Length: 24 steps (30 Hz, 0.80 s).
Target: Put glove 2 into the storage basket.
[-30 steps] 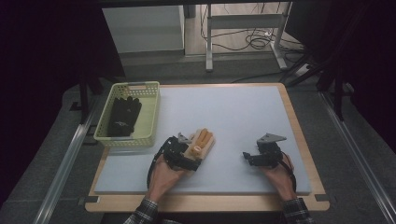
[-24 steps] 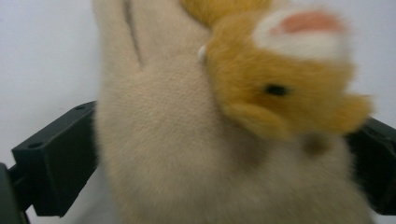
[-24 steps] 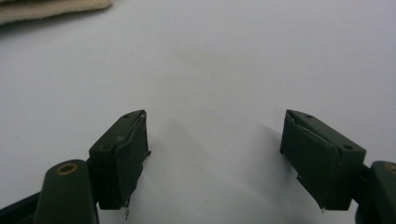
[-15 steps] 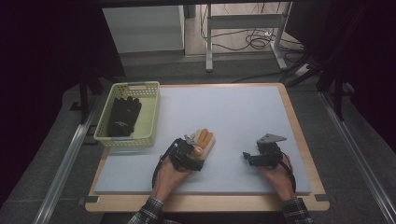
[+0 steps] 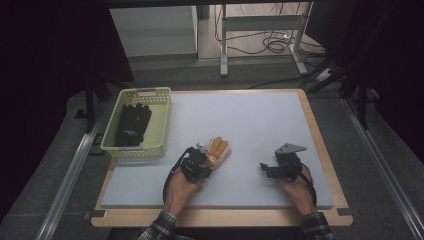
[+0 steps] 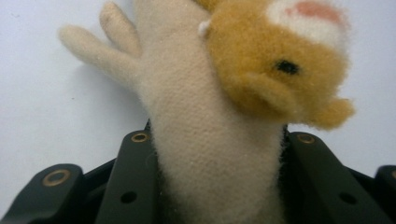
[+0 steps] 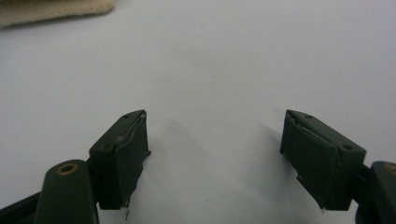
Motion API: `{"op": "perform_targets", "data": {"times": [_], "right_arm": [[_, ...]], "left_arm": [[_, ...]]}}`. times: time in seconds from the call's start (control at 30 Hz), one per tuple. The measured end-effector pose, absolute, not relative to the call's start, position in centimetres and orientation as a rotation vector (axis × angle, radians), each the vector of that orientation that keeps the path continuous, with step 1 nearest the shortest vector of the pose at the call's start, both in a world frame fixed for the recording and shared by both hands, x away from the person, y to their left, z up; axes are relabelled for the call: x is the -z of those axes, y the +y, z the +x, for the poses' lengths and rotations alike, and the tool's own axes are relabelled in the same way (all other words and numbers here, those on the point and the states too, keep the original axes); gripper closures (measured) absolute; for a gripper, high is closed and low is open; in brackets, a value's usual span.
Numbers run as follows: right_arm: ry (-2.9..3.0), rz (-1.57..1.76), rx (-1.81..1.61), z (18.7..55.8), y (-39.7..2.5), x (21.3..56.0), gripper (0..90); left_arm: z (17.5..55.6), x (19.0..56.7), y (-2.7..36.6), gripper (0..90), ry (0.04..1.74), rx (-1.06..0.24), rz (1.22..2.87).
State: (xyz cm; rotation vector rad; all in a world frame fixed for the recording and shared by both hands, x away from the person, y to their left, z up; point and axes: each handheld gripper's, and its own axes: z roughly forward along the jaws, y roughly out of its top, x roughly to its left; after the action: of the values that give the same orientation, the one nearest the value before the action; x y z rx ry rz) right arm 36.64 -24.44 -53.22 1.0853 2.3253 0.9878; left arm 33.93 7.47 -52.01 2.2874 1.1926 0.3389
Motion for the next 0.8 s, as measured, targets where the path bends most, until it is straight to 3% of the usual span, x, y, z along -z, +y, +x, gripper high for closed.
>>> {"op": "perform_targets", "data": {"times": [0.23,0.8], "right_arm": [[2.325,1.086,-0.988,36.6,-24.5,53.2,22.8],[2.327,1.082,-0.986,36.6,-24.5,53.2,22.8]], "left_arm": [[34.3,51.4,8.1,63.0,1.2,-0.3,2.275],[36.5,46.2,10.6,62.4,1.24,-0.371,2.211]]}}
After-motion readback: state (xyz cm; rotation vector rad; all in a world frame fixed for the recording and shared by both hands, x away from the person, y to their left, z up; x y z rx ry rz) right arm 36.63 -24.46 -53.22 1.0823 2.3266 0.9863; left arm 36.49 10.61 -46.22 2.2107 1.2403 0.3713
